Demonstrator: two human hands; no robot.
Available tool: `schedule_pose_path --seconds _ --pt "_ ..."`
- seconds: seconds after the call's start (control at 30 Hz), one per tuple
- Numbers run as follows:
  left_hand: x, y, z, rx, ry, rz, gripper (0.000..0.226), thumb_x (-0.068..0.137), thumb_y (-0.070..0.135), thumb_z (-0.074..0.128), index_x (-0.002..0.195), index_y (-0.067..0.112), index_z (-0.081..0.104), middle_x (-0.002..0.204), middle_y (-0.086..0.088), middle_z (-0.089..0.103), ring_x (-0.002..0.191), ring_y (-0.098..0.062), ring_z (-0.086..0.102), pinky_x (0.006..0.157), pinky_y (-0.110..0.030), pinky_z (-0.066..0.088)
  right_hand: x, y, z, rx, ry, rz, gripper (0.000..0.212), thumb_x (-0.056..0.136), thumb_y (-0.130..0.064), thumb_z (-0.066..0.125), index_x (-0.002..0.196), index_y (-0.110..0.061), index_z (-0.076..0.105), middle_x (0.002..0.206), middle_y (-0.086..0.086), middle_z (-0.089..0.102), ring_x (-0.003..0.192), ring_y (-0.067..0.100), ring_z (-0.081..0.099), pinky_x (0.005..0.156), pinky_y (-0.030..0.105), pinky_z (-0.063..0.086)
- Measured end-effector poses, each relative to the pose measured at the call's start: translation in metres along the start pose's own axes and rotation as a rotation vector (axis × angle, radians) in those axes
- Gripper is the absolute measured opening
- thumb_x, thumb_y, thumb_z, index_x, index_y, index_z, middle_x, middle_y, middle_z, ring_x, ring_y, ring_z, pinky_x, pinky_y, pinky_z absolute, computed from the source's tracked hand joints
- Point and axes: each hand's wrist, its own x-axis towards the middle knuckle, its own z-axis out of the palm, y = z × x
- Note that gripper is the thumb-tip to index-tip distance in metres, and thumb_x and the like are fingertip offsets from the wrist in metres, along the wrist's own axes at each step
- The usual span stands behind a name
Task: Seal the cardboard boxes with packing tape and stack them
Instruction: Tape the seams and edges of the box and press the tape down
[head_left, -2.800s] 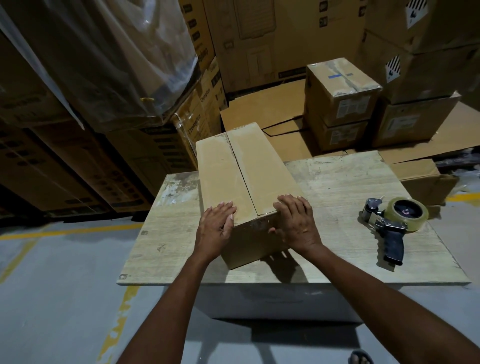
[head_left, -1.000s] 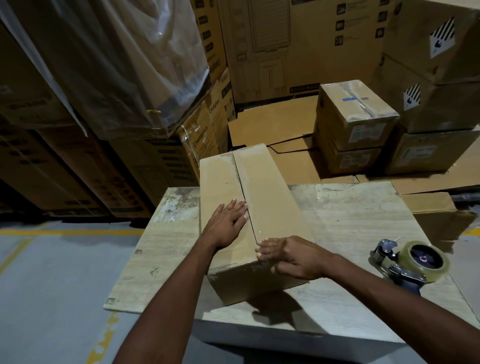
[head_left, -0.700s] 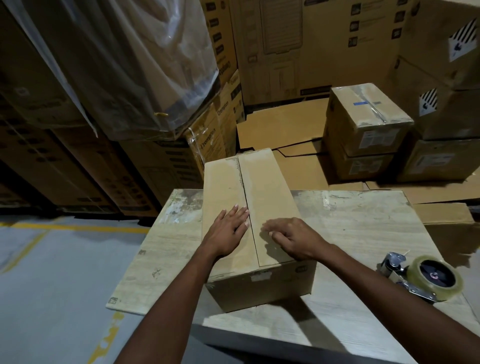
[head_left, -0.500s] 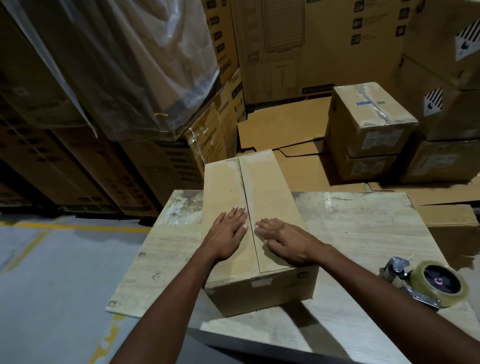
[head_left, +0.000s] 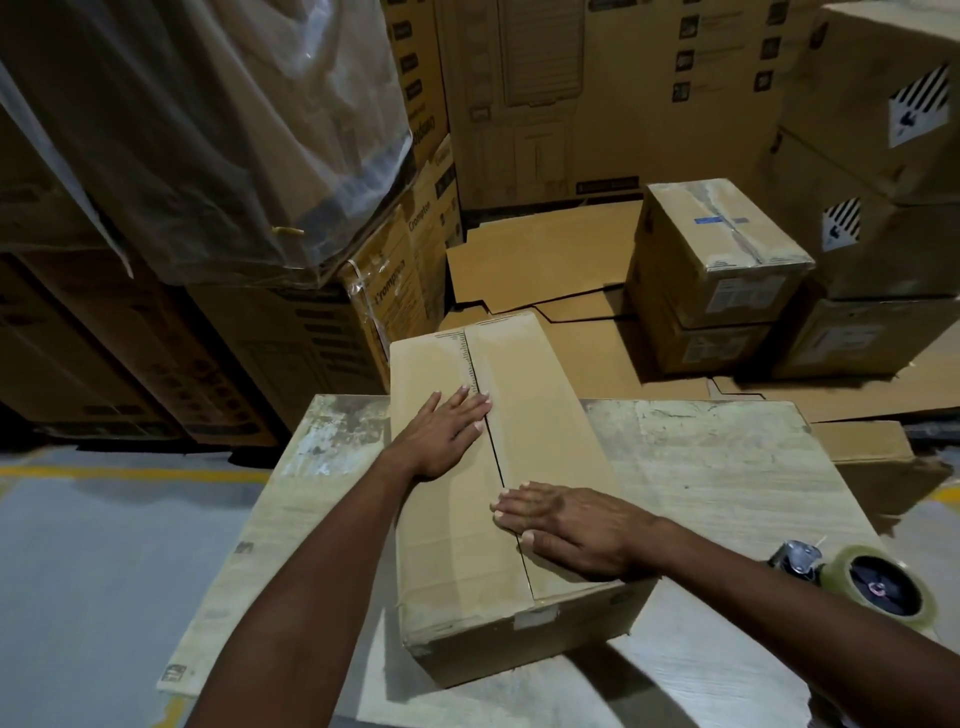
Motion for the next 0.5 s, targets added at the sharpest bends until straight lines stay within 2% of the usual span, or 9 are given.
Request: schedule_pose_path --seconds 0.17,0.3,0.4,0.5 --pt "0.011 -0.018 -0.003 -0.021 -0.018 0.048 0.052 0.111 0.045 0.020 0.162 0.034 0.018 0.168 0.018 0.011 0.154 0.002 -0.008 0.126 -0.037 -0.007 0.019 0.014 0.003 0.008 0.035 0.131 0.055 0.113 -0.042 0.019 0.164 -0.024 0.023 0.172 -0.005 0.018 0.157 0.001 0.006 0.129 0.030 0.005" --pt "0.012 -0.021 0.002 -0.016 -0.007 0.072 0.052 0.112 0.044 0.022 0.162 0.032 0.020 0.167 0.017 0.012 0.154 0.002 -0.006 0.127 -0.037 -0.007 0.039 0.025 -0.002 -0.012 0.092 0.191 0.055 0.113 -0.040 0.018 0.163 -0.021 0.027 0.170 -0.003 0.025 0.157 0.005 0.014 0.127 0.023 0.000" --pt "0.013 -0.021 0.002 -0.012 0.005 0.073 0.052 0.112 0.042 0.023 0.162 0.031 0.020 0.167 0.017 0.013 0.154 0.002 -0.005 0.126 -0.036 -0.007 0.045 0.026 -0.002 -0.003 0.123 0.217 0.053 0.113 -0.036 0.022 0.163 -0.020 0.030 0.169 -0.002 0.027 0.156 0.008 0.017 0.129 0.028 0.005" --pt "0.013 -0.020 0.004 -0.031 0.015 0.070 0.051 0.112 0.041 0.023 0.162 0.031 0.021 0.167 0.017 0.012 0.154 0.003 -0.005 0.127 -0.035 -0.006 0.053 0.034 -0.004 -0.040 0.200 0.349 0.053 0.114 -0.034 0.024 0.163 -0.014 0.027 0.170 0.005 0.023 0.158 0.014 0.015 0.124 0.023 -0.001"
